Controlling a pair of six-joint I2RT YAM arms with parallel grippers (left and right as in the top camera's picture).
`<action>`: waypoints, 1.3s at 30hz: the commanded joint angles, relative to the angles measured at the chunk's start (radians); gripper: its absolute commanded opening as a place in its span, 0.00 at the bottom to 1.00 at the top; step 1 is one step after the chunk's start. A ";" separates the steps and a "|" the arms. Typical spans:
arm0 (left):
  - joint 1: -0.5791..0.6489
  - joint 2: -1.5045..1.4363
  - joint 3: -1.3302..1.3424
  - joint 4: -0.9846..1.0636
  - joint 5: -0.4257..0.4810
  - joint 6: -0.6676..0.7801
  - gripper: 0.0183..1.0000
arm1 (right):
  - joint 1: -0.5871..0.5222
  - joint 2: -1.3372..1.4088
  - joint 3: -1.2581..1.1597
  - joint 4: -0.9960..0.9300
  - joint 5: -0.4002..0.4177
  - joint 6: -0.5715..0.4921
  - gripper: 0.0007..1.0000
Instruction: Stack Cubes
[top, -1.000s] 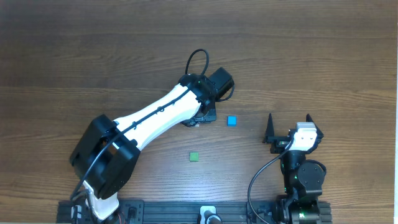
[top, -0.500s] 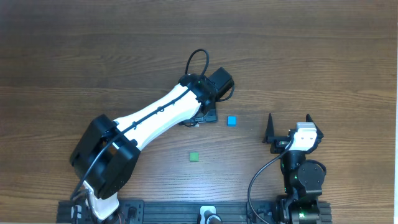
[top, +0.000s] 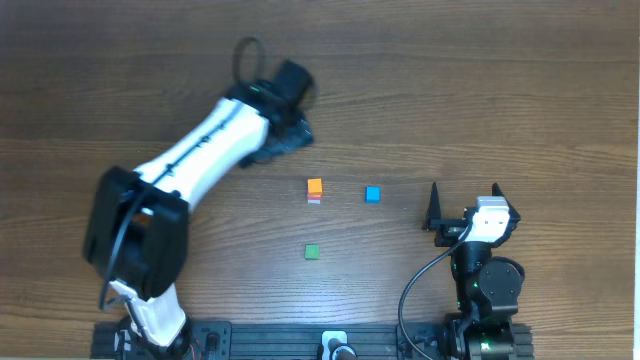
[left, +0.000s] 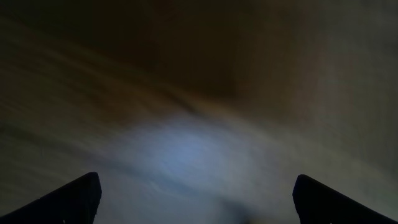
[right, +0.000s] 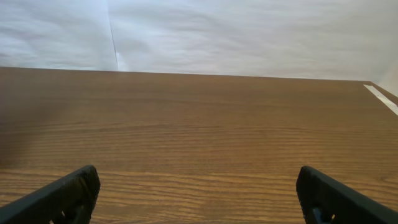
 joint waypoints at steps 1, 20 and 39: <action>0.134 -0.148 -0.018 0.034 -0.021 0.122 1.00 | 0.006 -0.007 -0.006 -0.002 -0.008 -0.004 0.99; 0.391 -1.218 -0.733 0.370 0.029 0.414 0.94 | 0.006 -0.007 -0.006 -0.002 -0.008 -0.004 0.99; 0.445 -1.769 -1.222 0.693 0.306 0.737 0.99 | 0.006 -0.007 -0.006 -0.002 -0.008 -0.004 0.99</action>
